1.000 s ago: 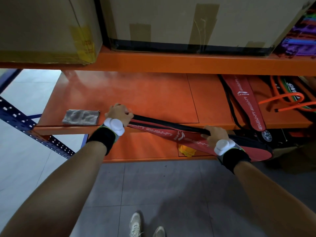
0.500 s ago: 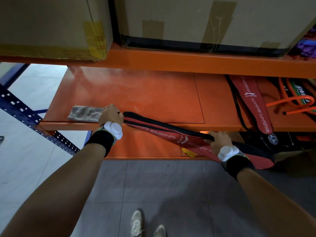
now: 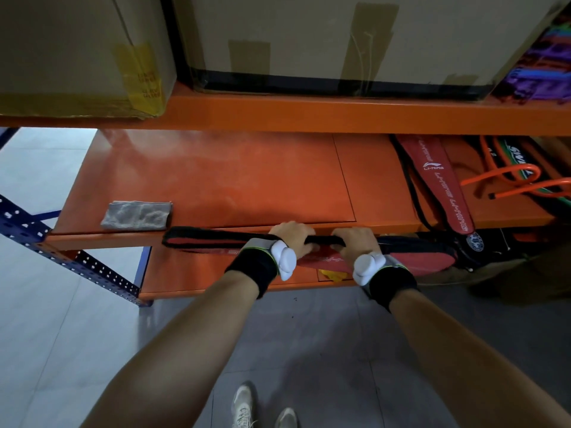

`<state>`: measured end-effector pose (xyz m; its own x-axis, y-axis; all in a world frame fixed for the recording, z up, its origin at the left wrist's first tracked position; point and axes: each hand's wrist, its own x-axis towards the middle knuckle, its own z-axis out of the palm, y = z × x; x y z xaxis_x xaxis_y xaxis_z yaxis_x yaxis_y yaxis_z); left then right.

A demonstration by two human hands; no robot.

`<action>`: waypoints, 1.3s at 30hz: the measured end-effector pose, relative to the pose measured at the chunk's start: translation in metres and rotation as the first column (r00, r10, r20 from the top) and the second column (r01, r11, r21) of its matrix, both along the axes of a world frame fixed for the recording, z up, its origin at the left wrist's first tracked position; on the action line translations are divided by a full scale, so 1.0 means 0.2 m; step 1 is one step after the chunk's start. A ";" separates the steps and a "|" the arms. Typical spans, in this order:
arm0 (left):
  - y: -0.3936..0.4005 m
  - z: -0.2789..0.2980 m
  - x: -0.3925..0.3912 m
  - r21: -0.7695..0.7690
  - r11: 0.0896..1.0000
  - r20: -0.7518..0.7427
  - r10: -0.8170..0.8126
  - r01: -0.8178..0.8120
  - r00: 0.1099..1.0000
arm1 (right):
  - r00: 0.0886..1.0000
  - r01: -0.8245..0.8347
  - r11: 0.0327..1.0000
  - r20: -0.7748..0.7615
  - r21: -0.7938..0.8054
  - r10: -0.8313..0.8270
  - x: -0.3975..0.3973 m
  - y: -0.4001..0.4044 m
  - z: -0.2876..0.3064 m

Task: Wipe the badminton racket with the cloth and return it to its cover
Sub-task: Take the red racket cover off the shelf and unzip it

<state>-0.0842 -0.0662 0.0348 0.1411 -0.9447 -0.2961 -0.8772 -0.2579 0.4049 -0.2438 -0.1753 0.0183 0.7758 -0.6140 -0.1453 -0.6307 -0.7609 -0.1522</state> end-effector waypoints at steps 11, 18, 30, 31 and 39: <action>-0.04 -0.15 -0.12 -0.223 0.955 -0.008 0.200 -0.197 0.980 | 0.909 0.255 0.926 0.395 -0.277 -0.132 -0.03 0.07 -0.03; -0.06 -0.24 -0.15 -0.278 0.890 -0.186 0.319 -0.361 0.929 | 0.635 0.684 0.693 0.281 0.228 -0.719 0.04 0.10 0.01; -0.03 -0.21 -0.13 -0.174 0.786 -0.665 0.350 -0.593 0.659 | 0.643 0.332 0.769 0.465 0.547 -0.608 0.18 0.05 -0.07; -0.03 -0.21 -0.13 -0.143 0.783 -0.705 0.349 -0.605 0.617 | 0.648 0.321 0.778 0.473 0.541 -0.596 0.19 0.05 -0.06; -0.04 -0.17 0.02 -0.033 0.827 -0.834 0.287 -0.561 0.472 | 0.747 0.322 0.824 0.410 0.465 -0.523 0.29 0.01 -0.03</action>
